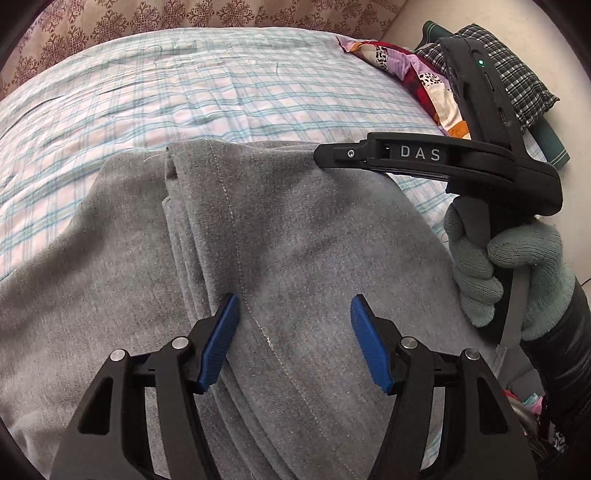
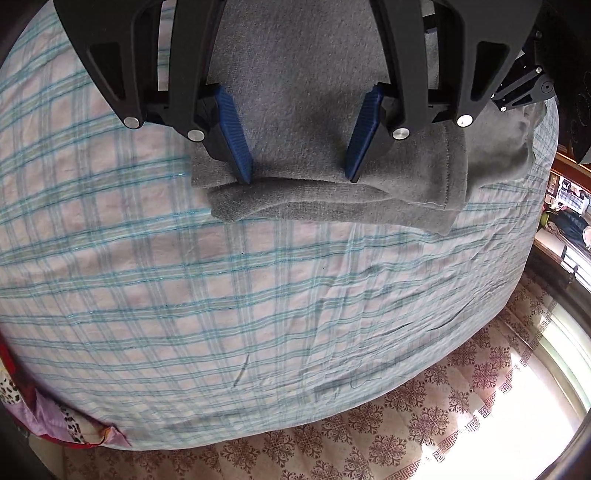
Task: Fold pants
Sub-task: 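Press the folded pants flat with both open grippers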
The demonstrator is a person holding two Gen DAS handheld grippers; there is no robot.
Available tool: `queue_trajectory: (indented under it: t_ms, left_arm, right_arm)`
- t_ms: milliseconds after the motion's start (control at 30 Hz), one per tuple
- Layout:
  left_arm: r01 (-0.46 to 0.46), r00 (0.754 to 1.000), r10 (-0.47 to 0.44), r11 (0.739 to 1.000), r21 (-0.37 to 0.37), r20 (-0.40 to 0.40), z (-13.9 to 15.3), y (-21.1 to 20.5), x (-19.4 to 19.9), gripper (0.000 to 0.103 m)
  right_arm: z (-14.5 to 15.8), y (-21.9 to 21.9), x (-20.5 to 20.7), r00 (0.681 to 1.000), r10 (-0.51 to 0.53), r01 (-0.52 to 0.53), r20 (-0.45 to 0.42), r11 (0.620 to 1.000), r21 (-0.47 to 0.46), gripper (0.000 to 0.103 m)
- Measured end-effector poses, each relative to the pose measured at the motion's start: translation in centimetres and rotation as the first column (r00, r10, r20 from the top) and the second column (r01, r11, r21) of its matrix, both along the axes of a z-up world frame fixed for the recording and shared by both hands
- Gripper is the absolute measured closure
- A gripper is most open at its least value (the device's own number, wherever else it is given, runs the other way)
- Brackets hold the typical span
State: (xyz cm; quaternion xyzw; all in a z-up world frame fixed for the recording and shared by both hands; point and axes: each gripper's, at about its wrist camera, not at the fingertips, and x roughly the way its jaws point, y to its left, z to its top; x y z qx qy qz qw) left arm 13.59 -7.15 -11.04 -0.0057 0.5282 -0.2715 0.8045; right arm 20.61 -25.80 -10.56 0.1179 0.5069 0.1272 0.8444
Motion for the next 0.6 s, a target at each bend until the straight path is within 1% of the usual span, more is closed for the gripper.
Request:
queue_trajectory:
  t_ms: [100,167,233,333,467,533,600]
  left_arm:
    - [0.014,1.000,-0.014,1.000,0.013,0.007,0.0,-0.2,-0.2,0.038]
    - [0.021,1.000,-0.021,1.000,0.022,0.001,0.3,-0.2,-0.3,0.038]
    - [0.023,1.000,-0.023,0.999,0.026,-0.004,0.7,0.0,-0.5,0.037]
    - [0.027,1.000,-0.027,0.999,0.025,-0.004,1.5,0.3,-1.0,0.033]
    - [0.036,0.999,-0.037,0.999,0.038,0.013,2.7,0.1,-1.6,0.031]
    - [0.021,1.000,-0.021,0.998,0.052,0.007,2.9,0.0,-1.8,0.031]
    - [0.023,1.000,-0.023,0.999,0.047,-0.004,2.9,-0.3,-2.1,0.031]
  right_arm:
    - [0.2,-0.2,-0.3,1.000,0.001,-0.001,0.006,1.000,0.017,0.051]
    - [1.2,-0.9,-1.1,1.000,-0.016,0.015,0.016,0.999,0.040,0.051]
    - [2.8,-1.9,-2.7,0.999,-0.029,0.027,0.043,0.999,0.047,0.050]
    - [4.4,-3.7,-5.6,0.997,-0.045,0.043,0.065,0.999,0.032,0.050]
    - [4.1,-6.5,-9.8,0.995,-0.096,0.096,0.025,0.995,0.009,0.050]
    - [3.6,-7.6,-11.8,0.993,-0.117,0.117,-0.002,0.993,0.011,0.050]
    - [3.1,-8.1,-13.6,0.992,-0.125,0.125,-0.025,0.992,0.016,0.050]
